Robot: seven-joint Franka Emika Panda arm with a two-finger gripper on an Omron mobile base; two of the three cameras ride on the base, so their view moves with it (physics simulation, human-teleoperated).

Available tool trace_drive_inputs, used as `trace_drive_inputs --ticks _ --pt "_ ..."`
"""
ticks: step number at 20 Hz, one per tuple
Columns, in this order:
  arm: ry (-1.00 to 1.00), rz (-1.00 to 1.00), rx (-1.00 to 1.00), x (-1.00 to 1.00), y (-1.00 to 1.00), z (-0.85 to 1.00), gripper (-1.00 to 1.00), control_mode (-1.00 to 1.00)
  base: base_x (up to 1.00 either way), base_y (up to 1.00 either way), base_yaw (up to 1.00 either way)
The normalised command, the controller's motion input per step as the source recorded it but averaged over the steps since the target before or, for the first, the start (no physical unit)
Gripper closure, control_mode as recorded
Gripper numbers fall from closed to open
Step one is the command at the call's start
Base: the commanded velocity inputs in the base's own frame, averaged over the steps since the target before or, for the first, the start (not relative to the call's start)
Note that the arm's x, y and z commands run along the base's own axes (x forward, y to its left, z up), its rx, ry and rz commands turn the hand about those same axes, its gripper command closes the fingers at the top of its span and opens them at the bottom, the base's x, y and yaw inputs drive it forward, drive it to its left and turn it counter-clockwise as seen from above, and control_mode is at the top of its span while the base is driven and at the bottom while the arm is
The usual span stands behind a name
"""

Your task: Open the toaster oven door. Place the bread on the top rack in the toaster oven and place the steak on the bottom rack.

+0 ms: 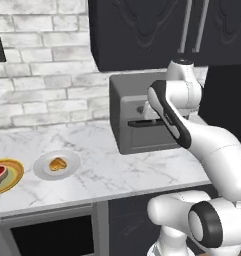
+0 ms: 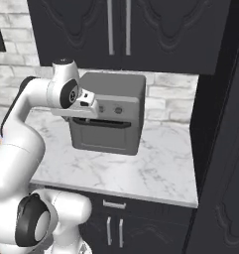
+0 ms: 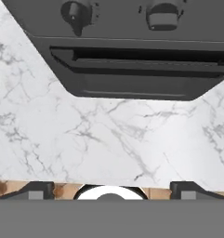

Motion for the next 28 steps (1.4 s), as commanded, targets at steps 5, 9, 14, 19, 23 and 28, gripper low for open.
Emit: trace_drive_inputs --ticks 5,9,14,19,23,28 --pt "0.0 0.0 0.0 0.0 0.0 0.0 -1.0 1.0 -0.05 0.77 -0.01" --pt "0.0 0.0 0.0 0.0 0.0 0.0 -1.0 1.0 0.03 0.77 -0.06" --pt "0.0 0.0 0.0 0.0 0.0 0.0 -1.0 1.0 0.16 0.71 -0.07" --pt "0.0 0.0 0.0 0.0 0.0 0.0 -1.0 1.0 0.35 0.46 0.0" --pt "0.0 0.0 0.0 0.0 0.0 0.0 -1.0 1.0 0.61 0.13 0.0" --pt "0.0 0.0 0.0 0.0 0.0 0.0 -1.0 1.0 0.5 -0.1 0.01"
